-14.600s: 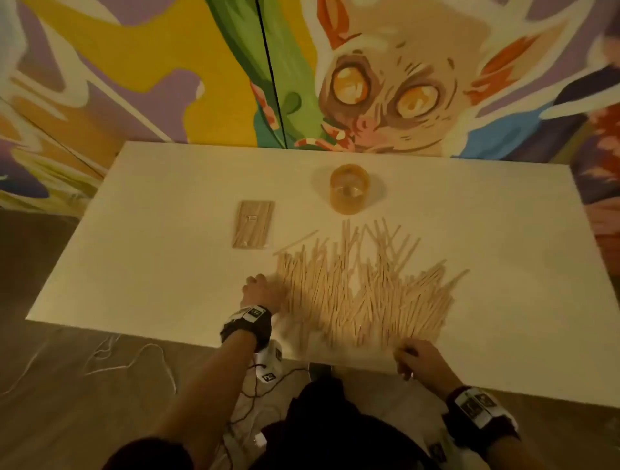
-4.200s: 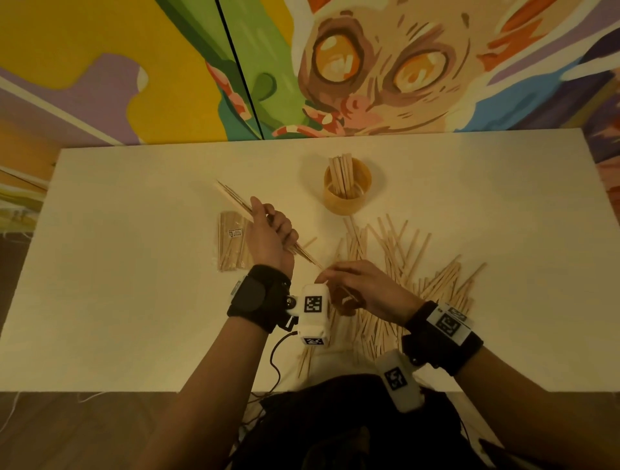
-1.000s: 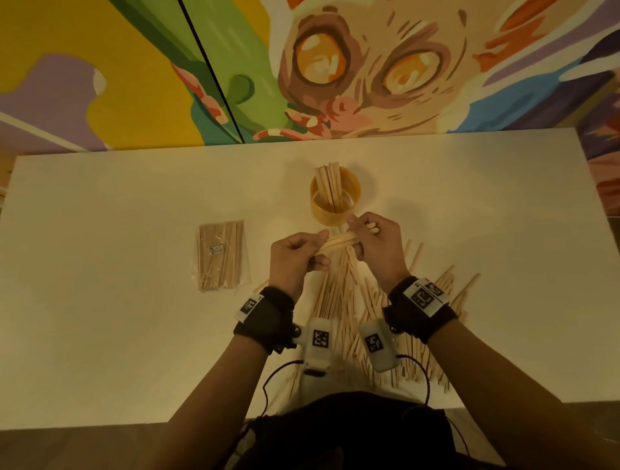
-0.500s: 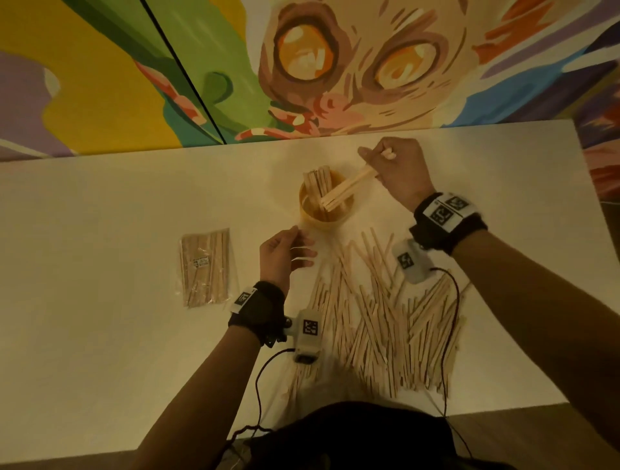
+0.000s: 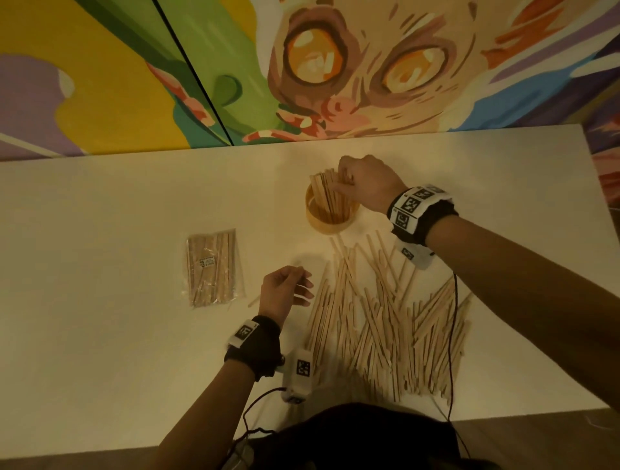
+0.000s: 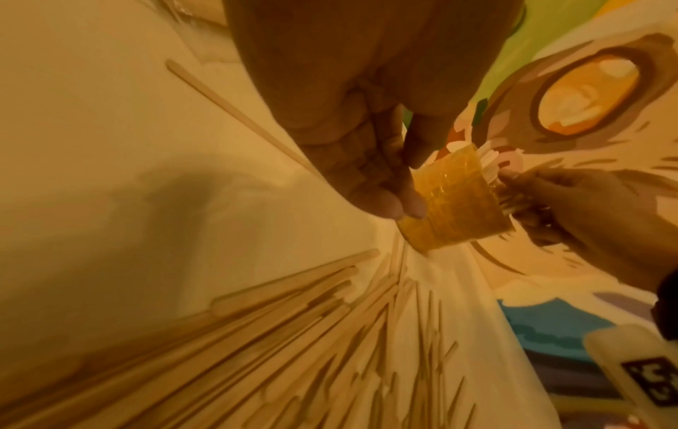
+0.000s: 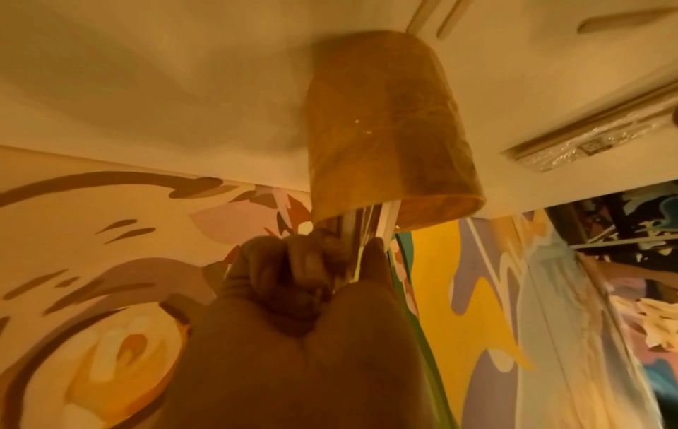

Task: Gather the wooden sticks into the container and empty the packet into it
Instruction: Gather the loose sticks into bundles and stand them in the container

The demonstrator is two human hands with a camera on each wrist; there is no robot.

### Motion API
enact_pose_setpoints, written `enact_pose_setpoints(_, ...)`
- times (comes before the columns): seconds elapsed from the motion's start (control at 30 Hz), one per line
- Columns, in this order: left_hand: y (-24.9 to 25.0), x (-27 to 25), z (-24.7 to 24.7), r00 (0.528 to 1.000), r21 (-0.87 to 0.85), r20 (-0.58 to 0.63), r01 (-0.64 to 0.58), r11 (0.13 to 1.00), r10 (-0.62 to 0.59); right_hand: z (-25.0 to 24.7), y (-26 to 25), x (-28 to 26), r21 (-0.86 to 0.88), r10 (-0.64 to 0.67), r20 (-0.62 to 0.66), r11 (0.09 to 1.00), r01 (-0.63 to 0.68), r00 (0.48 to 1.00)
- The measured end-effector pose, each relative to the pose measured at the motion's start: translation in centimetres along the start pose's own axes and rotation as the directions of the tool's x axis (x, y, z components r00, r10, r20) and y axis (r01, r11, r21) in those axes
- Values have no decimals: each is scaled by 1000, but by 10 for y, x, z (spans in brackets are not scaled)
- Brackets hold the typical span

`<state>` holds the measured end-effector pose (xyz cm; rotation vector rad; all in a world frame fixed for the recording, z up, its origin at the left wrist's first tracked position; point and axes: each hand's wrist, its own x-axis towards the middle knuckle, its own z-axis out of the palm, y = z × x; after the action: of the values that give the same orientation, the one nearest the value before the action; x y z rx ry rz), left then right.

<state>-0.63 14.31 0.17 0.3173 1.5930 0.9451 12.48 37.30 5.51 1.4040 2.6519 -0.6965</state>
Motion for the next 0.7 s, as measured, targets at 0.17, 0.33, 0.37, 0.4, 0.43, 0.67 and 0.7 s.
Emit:
enact_pose_setpoints(0.17,-14,-17,-8,999,106,39,-31,994,27,-15,3,-29,185,-3,-154,982,32,988)
enact_pose_setpoints(0.33,-33,-35,-20,997,286,16,-79,955,77,-2,4,-96,403,39,-101,915,5,994)
enact_pose_setpoints(0.37,-38,-36,-22,994,390,-6,-98,916,109,7,5,-114,426,51,-40,904,-29,998)
enact_pose_setpoints(0.4,-44,-38,-24,989,528,-15,-119,841,149,18,7,-131,437,67,21,897,-69,998)
enact_pose_setpoints(0.43,-49,-41,-24,984,676,-6,-128,726,179,29,9,-149,446,88,76,888,-113,993)
enact_pose_setpoints(0.67,-73,-46,12,979,972,96,-131,194,181,97,25,-248,445,237,322,817,-367,917)
enact_pose_setpoints(0.7,-75,-47,20,978,974,97,-132,184,185,102,27,-259,442,243,340,811,-383,908)
